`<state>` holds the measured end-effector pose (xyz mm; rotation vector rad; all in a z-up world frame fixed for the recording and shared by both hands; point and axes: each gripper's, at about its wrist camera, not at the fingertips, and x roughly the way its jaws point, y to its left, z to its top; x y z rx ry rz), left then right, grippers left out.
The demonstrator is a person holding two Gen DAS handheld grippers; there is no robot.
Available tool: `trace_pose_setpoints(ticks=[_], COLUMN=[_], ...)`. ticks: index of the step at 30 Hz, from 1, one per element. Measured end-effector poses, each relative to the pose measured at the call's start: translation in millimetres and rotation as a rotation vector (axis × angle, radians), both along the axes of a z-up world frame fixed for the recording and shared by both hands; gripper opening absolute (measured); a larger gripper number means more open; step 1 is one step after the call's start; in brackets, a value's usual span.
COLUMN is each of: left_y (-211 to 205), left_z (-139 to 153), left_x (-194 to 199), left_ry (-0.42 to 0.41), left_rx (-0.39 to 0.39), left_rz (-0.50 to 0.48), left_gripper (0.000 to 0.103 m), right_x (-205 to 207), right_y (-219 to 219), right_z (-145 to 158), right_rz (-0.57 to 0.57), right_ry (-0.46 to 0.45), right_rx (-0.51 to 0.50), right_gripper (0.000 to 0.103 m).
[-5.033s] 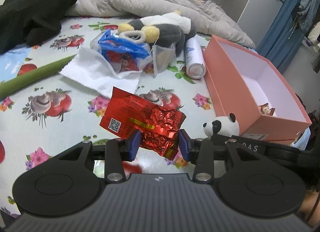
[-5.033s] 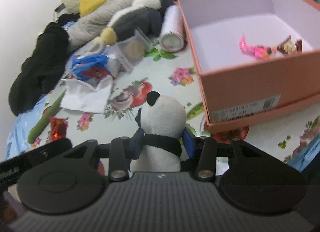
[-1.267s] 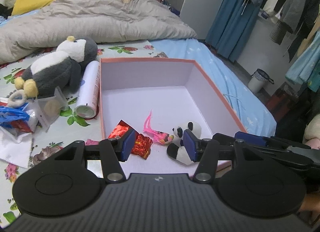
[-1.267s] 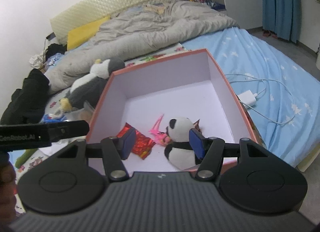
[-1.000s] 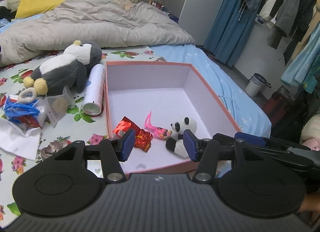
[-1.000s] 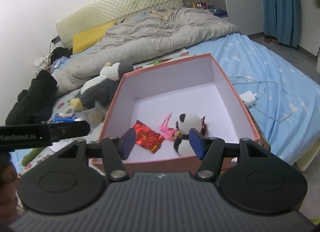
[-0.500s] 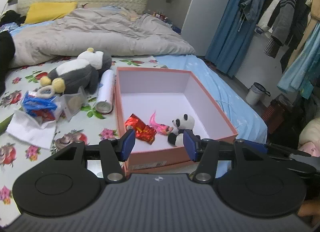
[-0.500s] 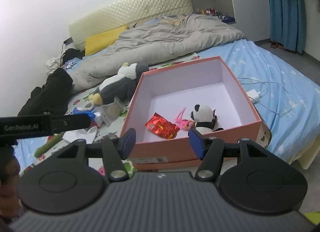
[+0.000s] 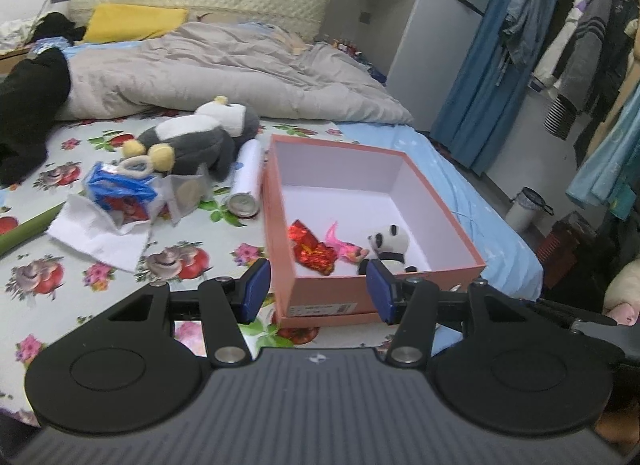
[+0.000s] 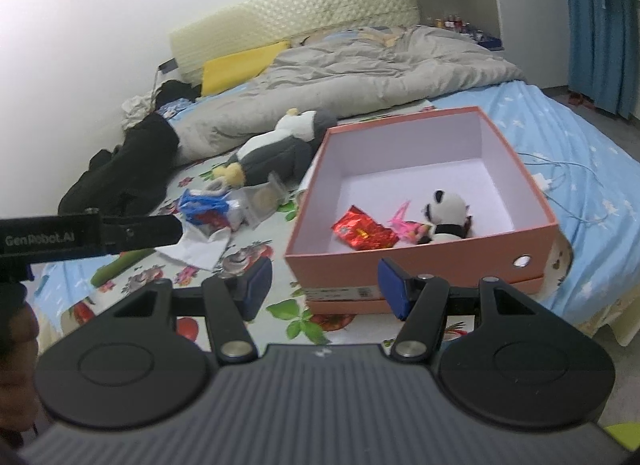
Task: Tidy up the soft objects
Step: 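Withdraw both open grippers from the box toward the pile of items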
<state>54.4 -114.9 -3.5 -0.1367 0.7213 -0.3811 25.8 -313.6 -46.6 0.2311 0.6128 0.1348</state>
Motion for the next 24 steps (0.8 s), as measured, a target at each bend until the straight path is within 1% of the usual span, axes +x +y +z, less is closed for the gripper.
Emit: trace_pose_setpoints(ticks=[8, 14, 18, 21, 24], left_y=[29.6, 52.9, 71.0, 86.8, 104.6], left_z=[-4.1, -6.2, -11.1, -15.4, -18.5], left_x=[-20.1, -32.2, -41.3, -49.5, -58.3], left_ry=[0.007, -0.005, -0.008, 0.003, 0.001], left_rx=[0.003, -0.002, -0.01, -0.01, -0.002], left_rz=[0.079, 0.138, 0.177, 0.203, 0.231], left_gripper=[0.06, 0.061, 0.062, 0.062, 0.062], right_x=[-7.0, -8.3, -7.2, -2.1, 0.7], right_y=[27.4, 48.0, 63.5, 79.5, 96.7], right_z=[2.8, 2.3, -3.8, -9.4, -13.7], right_rz=[0.095, 0.149, 0.177, 0.196, 0.241], right_ry=[-0.018, -0.025, -0.032, -0.018, -0.027], right_rx=[-0.015, -0.023, -0.02, 0.005, -0.011], right_gripper=[0.061, 0.061, 0.061, 0.061, 0.061])
